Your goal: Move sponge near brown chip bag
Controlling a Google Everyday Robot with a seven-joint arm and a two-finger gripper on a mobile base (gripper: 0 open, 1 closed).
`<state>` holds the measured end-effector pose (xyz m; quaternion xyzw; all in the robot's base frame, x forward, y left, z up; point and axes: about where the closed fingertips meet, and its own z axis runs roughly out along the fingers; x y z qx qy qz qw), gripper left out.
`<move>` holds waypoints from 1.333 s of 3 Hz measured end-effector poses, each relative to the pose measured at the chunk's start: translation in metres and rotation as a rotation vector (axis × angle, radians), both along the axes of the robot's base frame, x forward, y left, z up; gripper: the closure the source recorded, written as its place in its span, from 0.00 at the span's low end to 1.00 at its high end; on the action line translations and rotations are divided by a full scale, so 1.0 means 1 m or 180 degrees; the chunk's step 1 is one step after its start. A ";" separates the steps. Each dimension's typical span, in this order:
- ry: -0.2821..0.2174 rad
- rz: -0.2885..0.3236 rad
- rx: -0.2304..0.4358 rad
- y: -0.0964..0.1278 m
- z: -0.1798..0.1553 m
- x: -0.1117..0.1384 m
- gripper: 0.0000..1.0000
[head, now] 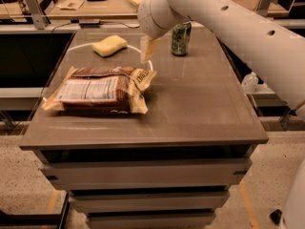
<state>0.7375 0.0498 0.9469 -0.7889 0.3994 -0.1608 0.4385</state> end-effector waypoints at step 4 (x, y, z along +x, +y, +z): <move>0.0060 -0.0098 0.0409 0.058 -0.001 0.070 0.00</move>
Offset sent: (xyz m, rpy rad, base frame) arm 0.0716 0.0499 0.0142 0.1250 0.0243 -0.0044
